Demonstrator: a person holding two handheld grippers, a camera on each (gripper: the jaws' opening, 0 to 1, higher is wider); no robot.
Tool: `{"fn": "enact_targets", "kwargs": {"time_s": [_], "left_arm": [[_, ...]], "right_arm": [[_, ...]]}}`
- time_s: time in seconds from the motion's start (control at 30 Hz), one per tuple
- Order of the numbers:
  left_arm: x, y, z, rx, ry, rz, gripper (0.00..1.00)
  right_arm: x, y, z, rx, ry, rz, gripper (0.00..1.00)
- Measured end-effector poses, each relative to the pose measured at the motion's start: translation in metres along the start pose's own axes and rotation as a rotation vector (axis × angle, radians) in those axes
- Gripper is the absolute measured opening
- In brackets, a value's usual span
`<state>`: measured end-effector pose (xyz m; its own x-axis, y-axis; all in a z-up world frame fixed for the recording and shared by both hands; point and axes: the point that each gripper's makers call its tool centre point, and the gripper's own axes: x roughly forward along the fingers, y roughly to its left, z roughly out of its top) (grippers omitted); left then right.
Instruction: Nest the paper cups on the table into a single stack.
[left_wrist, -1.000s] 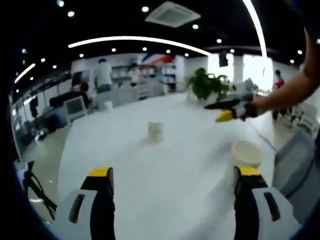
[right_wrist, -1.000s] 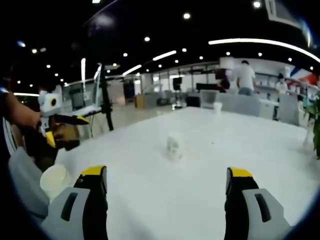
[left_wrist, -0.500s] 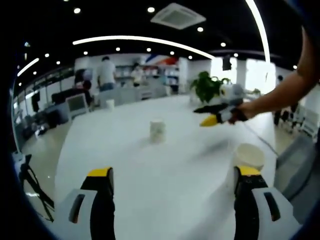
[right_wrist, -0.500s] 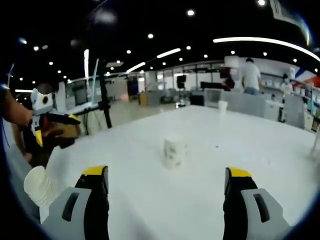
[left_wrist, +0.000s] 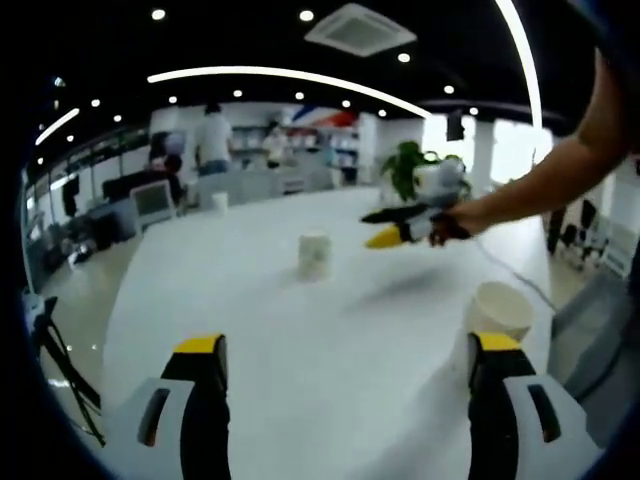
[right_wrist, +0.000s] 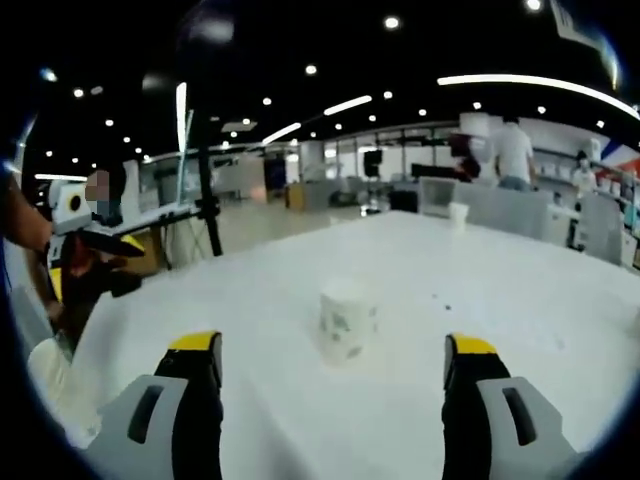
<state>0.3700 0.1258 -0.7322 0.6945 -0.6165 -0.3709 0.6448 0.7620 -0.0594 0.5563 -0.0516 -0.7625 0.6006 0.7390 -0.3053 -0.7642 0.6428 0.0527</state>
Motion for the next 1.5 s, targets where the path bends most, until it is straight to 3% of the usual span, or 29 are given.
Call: {"fn": "enact_targets", "kwargs": {"time_s": [0.63,0.77,1.03,1.13,1.27,1.5], "left_arm": [[-0.001,0.003,0.0,0.011,-0.016,0.011,0.98],[-0.002,0.004,-0.003,0.007,-0.009,0.014,0.98],[0.002,0.007,-0.008,0.007,0.004,0.013,0.98],[0.003,0.007,-0.008,0.005,0.007,0.013,0.97],[0.005,0.007,-0.011,0.006,0.015,0.009,0.97],[0.008,0.006,-0.011,0.003,0.017,0.004,0.97]], "right_arm": [[0.059,-0.001,0.006,-0.013,0.0,0.044,0.89],[0.071,-0.009,-0.004,-0.035,0.039,0.019,0.83],[0.087,-0.019,-0.01,0.013,0.039,-0.002,0.76],[0.09,-0.018,-0.012,0.013,0.044,-0.004,0.71],[0.092,-0.018,-0.016,-0.028,0.063,-0.01,0.55],[0.091,-0.014,-0.025,-0.048,0.097,0.001,0.39]]}}
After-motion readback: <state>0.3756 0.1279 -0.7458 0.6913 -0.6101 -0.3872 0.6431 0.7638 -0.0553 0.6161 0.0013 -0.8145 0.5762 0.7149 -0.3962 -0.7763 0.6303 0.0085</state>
